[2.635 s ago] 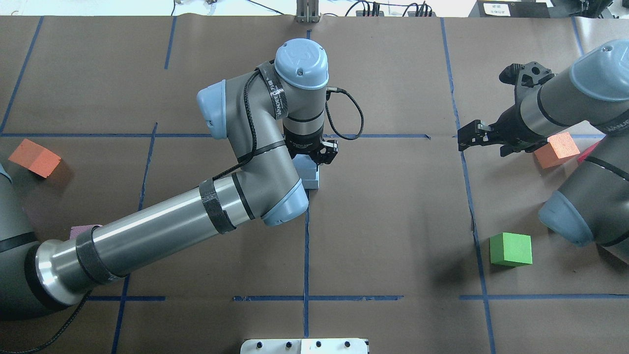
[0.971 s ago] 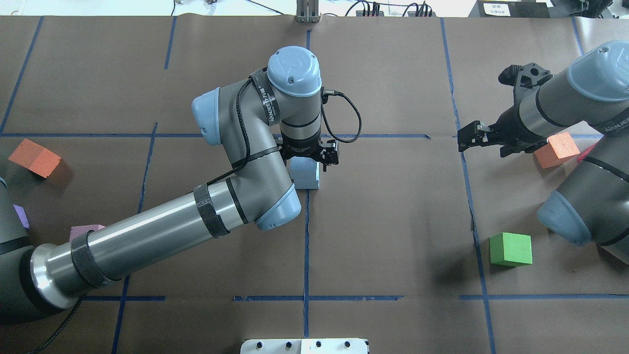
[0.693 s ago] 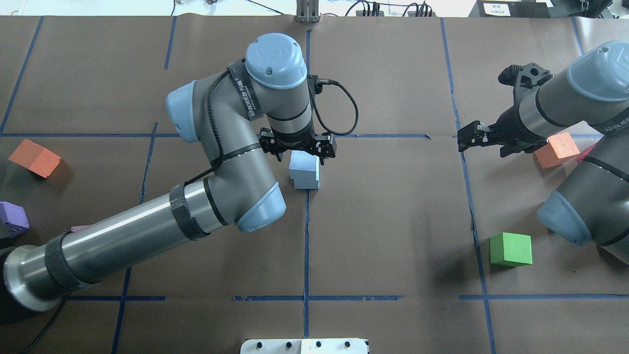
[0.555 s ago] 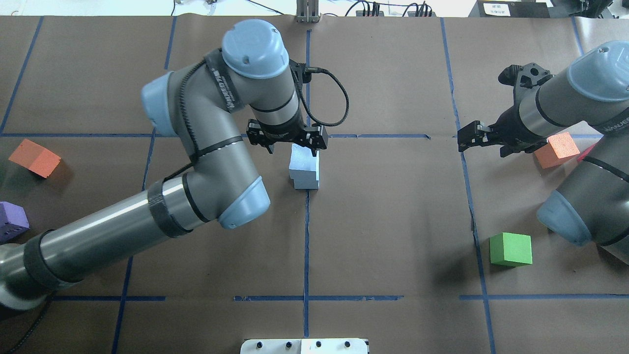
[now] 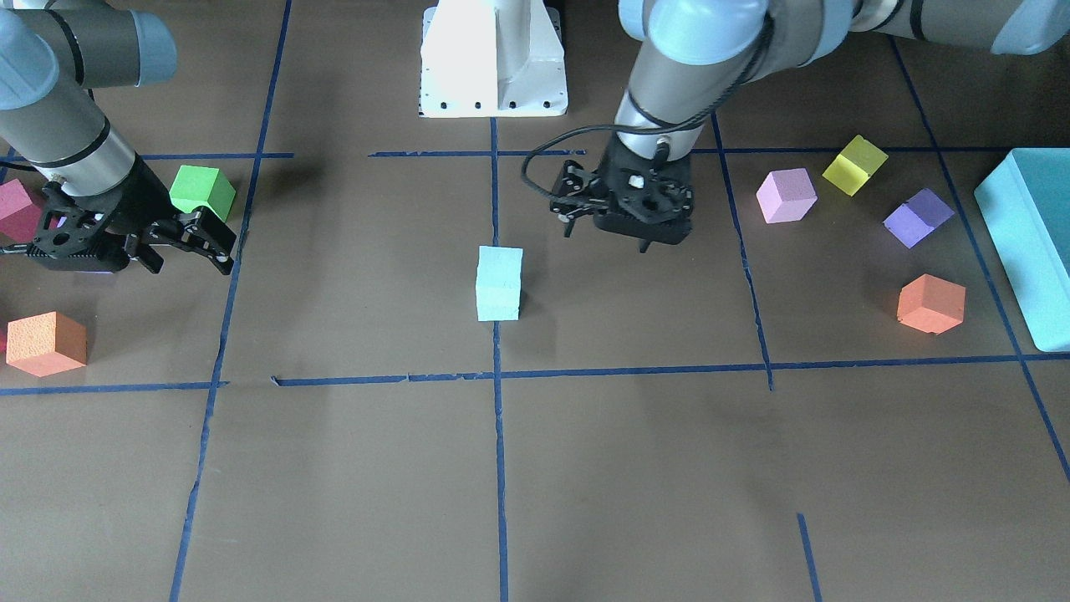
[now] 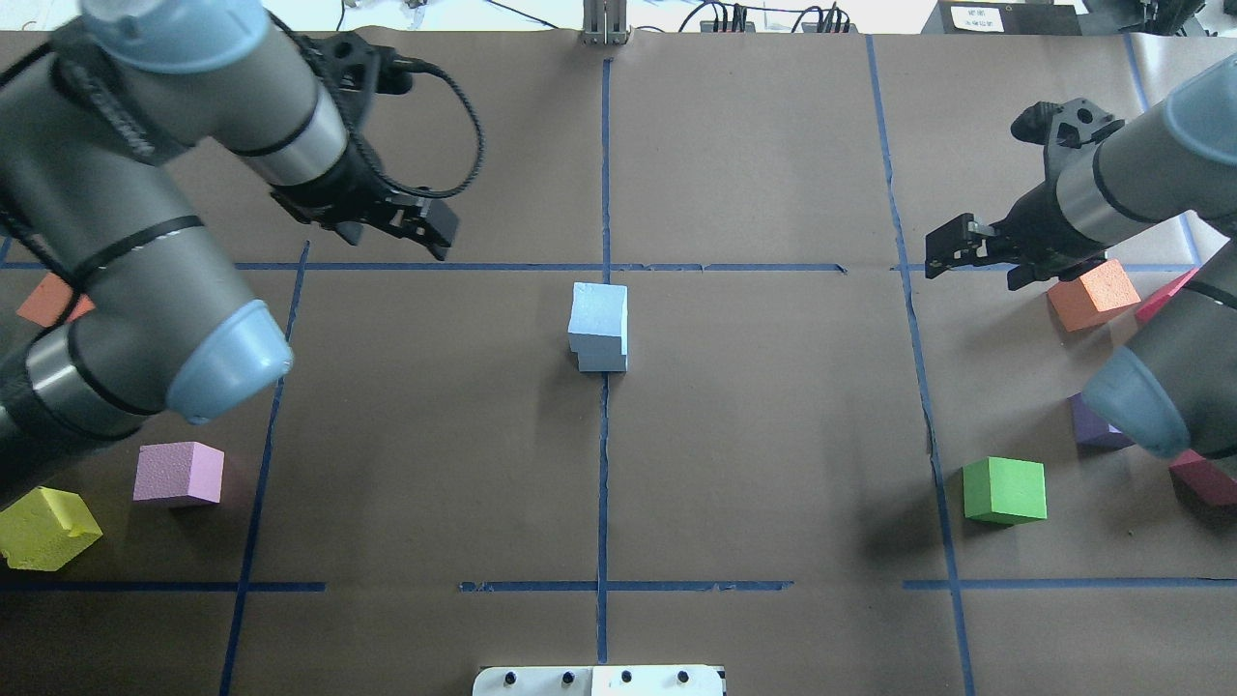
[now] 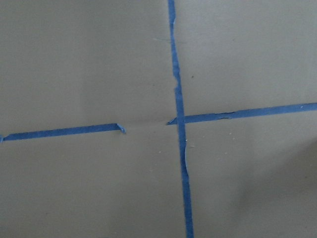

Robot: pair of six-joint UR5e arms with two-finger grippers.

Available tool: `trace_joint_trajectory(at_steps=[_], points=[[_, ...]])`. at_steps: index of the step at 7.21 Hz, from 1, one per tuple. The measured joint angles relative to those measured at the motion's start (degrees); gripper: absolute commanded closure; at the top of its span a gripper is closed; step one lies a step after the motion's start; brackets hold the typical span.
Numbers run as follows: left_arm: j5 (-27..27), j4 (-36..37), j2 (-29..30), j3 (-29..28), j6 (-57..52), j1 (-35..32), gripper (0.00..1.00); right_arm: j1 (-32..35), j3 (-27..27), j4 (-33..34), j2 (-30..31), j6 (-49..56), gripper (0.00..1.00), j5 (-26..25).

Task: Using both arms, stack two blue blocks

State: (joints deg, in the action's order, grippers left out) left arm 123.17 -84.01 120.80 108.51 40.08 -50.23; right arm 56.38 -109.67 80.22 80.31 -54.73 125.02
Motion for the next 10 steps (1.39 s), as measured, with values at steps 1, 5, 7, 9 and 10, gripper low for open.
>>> trace_joint_trajectory(at_steps=[1, 5, 7, 9, 10], points=[[2.7, -0.1, -6.0, 1.2, -9.5, -5.3, 0.00, 4.4, 0.3, 0.3, 2.0, 5.6, 0.00, 3.2], [8.3, 0.0, -24.3, -4.4, -46.4, -29.3, 0.00, 21.5, 8.8, 1.2, 8.4, 36.3, 0.00, 10.9], [12.1, 0.2, -27.5, -9.3, -51.5, -35.3, 0.00, 27.4, 11.8, 7.5, 8.4, 51.0, 0.00, 11.1], [13.2, 0.0, -30.0, -9.7, -52.1, -37.0, 0.00, 29.2, 11.9, 12.8, 7.6, 57.6, 0.00, 11.2], [13.2, -0.1, -30.8, -9.5, -52.1, -37.6, 0.00, 29.3, 11.9, 13.3, 7.7, 58.3, 0.00, 11.2]])
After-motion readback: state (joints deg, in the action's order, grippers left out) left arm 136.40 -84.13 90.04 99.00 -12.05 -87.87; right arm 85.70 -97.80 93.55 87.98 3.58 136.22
